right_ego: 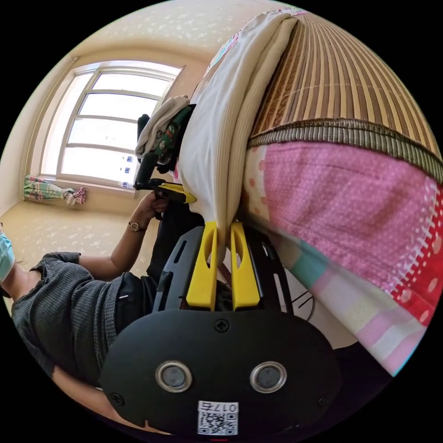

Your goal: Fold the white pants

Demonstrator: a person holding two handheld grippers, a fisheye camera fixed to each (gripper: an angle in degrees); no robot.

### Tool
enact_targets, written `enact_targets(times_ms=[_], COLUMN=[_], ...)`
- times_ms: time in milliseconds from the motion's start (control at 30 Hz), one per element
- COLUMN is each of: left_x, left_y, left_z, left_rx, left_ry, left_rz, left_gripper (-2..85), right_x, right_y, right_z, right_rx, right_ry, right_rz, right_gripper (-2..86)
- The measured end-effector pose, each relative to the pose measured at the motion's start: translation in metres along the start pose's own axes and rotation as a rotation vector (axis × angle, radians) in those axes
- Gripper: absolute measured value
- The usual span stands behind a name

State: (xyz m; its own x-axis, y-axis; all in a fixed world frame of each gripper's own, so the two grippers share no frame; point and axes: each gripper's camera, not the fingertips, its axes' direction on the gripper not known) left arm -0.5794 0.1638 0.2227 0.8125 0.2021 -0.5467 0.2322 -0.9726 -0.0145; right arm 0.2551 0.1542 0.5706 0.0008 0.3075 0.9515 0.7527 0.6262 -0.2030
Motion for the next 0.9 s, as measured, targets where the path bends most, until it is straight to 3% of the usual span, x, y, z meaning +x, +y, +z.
enact_targets(times_ms=[100, 233, 367, 467, 533, 600, 667, 833, 900], left_x=[0.026, 0.06, 0.115, 0.129, 0.116, 0.087, 0.038, -0.007, -0.033], left_y=[0.025, 0.08, 0.122, 0.122, 0.101, 0.071, 0.024, -0.065, -0.097], left_z=[-0.022, -0.077, -0.122, -0.144, -0.153, -0.16, -0.162, -0.195, -0.195], left_rx=[0.066, 0.229, 0.319, 0.381, 0.435, 0.52, 0.648, 0.773, 0.797], left_ry=[0.057, 0.408, 0.653, 0.707, 0.694, 0.701, 0.759, 0.714, 0.828], left_rz=[0.154, 0.403, 0.771, 0.874, 0.792, 0.621, 0.326, 0.122, -0.011], left_gripper=[5.1, 4.8, 4.9, 5.0, 5.1, 5.1, 5.0, 5.1, 5.8], right_x=[-0.028, -0.071, -0.127, -0.149, -0.139, -0.102, -0.081, -0.064, -0.045], right_y=[0.02, 0.053, 0.084, 0.078, 0.065, 0.032, -0.003, -0.117, -0.17], right_z=[-0.039, -0.098, -0.145, -0.158, -0.168, -0.18, -0.182, -0.189, -0.183], right_rx=[0.083, 0.199, 0.312, 0.319, 0.382, 0.469, 0.476, 0.487, 0.477], right_ry=[-0.061, -0.214, -0.545, -0.581, -0.496, -0.421, -0.408, -0.251, -0.201], right_rz=[-0.11, -0.257, -0.51, -0.596, -0.523, -0.273, -0.163, -0.084, -0.007], right_gripper=[3.1, 2.4, 1.9, 1.7, 1.7, 1.8, 2.0, 4.3, 6.6])
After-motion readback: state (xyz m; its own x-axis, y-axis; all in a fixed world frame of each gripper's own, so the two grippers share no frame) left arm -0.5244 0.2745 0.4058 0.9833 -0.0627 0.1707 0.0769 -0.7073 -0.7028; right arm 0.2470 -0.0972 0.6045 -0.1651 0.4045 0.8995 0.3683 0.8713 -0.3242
